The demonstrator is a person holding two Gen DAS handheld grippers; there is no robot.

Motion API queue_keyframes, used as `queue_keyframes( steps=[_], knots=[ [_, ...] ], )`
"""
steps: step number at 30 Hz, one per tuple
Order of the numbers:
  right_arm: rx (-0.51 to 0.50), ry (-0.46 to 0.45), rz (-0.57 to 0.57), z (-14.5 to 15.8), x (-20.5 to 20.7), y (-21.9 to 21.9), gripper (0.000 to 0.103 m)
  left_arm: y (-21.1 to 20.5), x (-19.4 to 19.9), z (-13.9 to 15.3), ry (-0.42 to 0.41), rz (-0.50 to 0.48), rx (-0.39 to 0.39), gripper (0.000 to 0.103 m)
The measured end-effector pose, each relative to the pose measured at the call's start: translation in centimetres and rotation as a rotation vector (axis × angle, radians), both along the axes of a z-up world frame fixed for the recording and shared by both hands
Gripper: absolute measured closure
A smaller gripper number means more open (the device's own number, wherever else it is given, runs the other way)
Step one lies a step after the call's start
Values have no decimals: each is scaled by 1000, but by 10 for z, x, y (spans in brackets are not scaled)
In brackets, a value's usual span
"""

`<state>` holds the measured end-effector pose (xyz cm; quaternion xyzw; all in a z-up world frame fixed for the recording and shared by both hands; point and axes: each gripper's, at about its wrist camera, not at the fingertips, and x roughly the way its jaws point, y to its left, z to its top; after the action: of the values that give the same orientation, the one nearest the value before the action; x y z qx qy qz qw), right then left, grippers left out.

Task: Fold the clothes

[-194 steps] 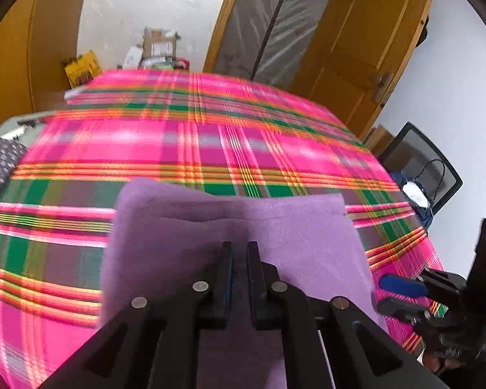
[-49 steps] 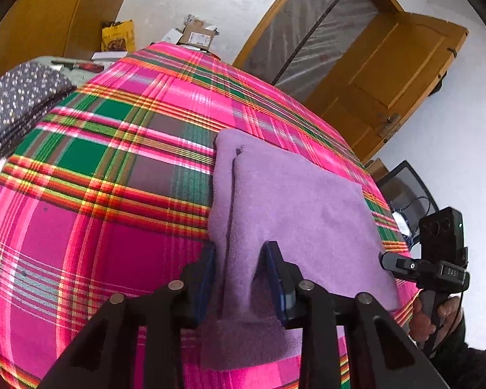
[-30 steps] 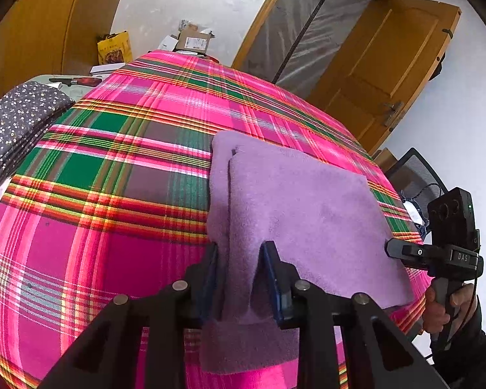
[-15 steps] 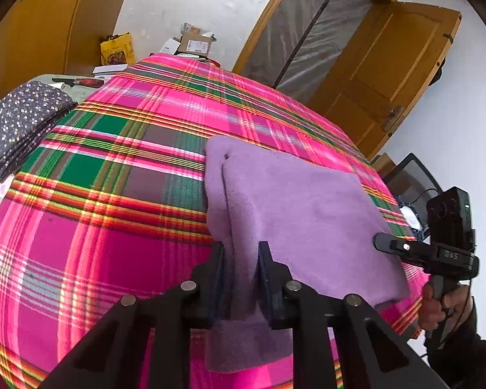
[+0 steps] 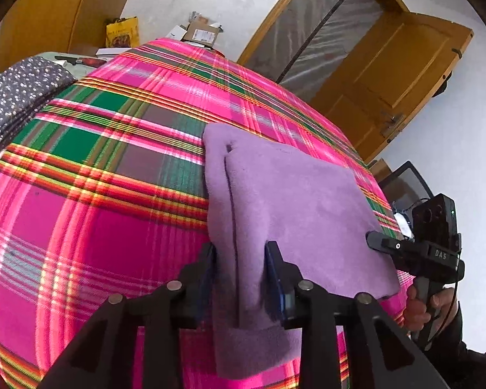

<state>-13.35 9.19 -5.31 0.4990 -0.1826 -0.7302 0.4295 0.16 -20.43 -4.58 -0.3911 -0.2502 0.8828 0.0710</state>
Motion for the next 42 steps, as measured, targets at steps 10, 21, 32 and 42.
queue_keyframes(
  steps=[10,21,32,42],
  knots=[
    [6,68,-6,11,8,-1,71,5,-1,11,27,-17,-13,83],
    [-47,170,-48,50,13,28,73,37,-10,59,128,-85,-70,83],
    [-18,216,-156,66,-8,100,73,111,-67,74,149,-234,-120,83],
    [27,232,-242,65,-59,176,73,190,-142,76,160,-360,-126,83]
  ],
)
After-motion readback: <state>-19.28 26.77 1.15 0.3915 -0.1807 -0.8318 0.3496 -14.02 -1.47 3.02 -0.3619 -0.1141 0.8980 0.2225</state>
